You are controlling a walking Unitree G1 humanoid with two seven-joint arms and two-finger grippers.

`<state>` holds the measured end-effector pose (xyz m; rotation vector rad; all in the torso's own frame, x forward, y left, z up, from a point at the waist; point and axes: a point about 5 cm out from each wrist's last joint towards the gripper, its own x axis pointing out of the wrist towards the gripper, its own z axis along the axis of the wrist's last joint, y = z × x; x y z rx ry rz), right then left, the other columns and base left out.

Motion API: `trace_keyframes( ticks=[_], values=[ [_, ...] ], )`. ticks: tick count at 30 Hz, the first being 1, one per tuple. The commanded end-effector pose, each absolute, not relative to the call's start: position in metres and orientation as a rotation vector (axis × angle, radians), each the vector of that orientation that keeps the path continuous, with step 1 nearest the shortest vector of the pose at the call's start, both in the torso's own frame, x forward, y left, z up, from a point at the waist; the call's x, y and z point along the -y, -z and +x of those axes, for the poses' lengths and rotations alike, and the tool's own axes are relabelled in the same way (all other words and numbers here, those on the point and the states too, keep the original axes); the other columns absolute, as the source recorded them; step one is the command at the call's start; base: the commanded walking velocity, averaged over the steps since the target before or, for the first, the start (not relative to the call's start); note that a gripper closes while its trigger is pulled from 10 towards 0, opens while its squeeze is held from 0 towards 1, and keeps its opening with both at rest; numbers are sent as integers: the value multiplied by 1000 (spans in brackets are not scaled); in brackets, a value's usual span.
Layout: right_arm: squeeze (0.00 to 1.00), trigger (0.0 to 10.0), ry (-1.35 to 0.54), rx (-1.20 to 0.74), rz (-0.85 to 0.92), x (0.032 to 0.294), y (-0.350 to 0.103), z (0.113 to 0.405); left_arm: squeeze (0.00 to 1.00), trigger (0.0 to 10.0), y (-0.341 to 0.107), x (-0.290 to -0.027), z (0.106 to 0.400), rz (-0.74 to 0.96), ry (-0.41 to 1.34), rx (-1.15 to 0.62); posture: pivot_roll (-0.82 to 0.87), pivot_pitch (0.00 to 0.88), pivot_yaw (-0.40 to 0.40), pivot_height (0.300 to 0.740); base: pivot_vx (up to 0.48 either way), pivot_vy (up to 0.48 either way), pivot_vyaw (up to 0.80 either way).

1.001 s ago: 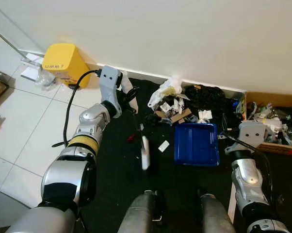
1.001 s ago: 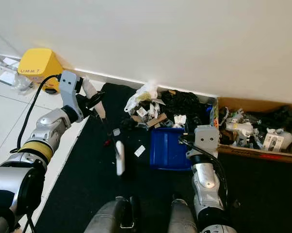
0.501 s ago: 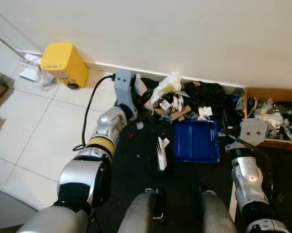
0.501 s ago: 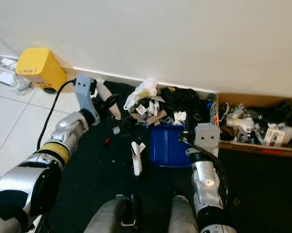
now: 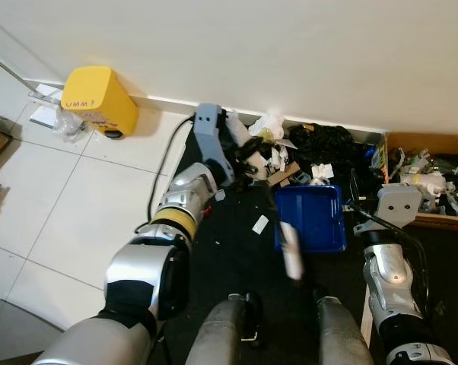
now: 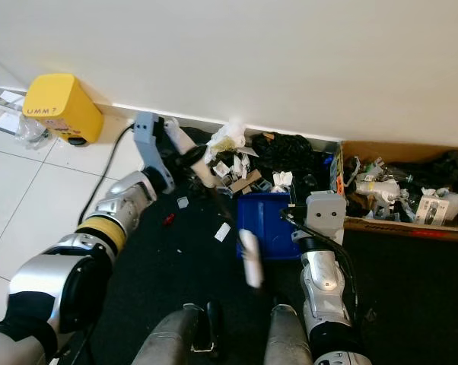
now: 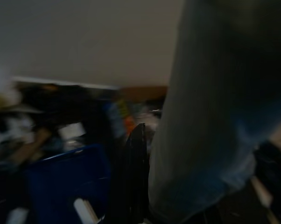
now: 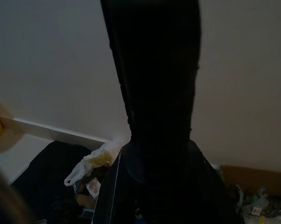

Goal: Sweep floor

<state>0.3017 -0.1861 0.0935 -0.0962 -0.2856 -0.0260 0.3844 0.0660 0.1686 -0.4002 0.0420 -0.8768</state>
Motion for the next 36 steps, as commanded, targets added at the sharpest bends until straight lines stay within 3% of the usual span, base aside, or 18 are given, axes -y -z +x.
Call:
trace_keyframes(
  ticks=[1, 8, 10, 11, 13, 19, 25, 27, 30, 34, 36],
  values=[
    [0, 10000, -31, 3, 32, 156, -36, 280, 0, 10000, -168, -60, 380, -450, 966, -52, 72, 430, 257, 740, 0, 0, 0],
    [0, 10000, -26, 2, 35, 157, -35, 279, 0, 10000, -182, -78, 383, -392, 985, 31, 89, 417, 260, 740, 0, 0, 0],
    [0, 10000, -23, 0, 37, 159, -35, 279, 0, 10000, -196, -112, 386, -254, 967, 108, 112, 410, 258, 740, 0, 0, 0],
    [0, 10000, -23, 0, 37, 159, -35, 279, 0, 10000, -196, -112, 386, -254, 967, 108, 112, 410, 258, 740, 0, 0, 0],
    [0, 10000, -23, -2, 37, 161, -34, 278, 0, 10000, -205, -150, 383, -84, 927, 134, 121, 407, 253, 740, 0, 0, 0],
    [0, 10000, -21, -12, 33, 164, -32, 277, 0, 10000, -205, -189, 375, -24, 791, 136, 134, 381, 237, 740, 0, 0, 0],
    [0, 10000, -7, -2, 61, 166, -34, 277, 0, 10000, -197, -200, 373, -44, 640, 99, 155, 347, 229, 740, 0, 0, 0],
    [0, 10000, 36, 115, 93, 172, -61, 282, 0, 10000, -199, -208, 367, -92, 523, 65, 148, 313, 218, 740, 0, 0, 0],
    [0, 10000, 52, 142, 97, 174, -68, 283, 0, 10000, -201, -210, 364, -90, 504, 57, 147, 308, 216, 740, 0, 0, 0],
    [0, 10000, 93, 196, 114, 184, -90, 285, 0, 10000, -214, -217, 360, -34, 412, 53, 141, 270, 208, 740, 0, 0, 0],
    [0, 10000, 128, 179, 161, 190, -98, 286, 0, 10000, -218, -223, 358, 74, 300, 28, 139, 258, 207, 740, 0, 0, 0]
  ],
)
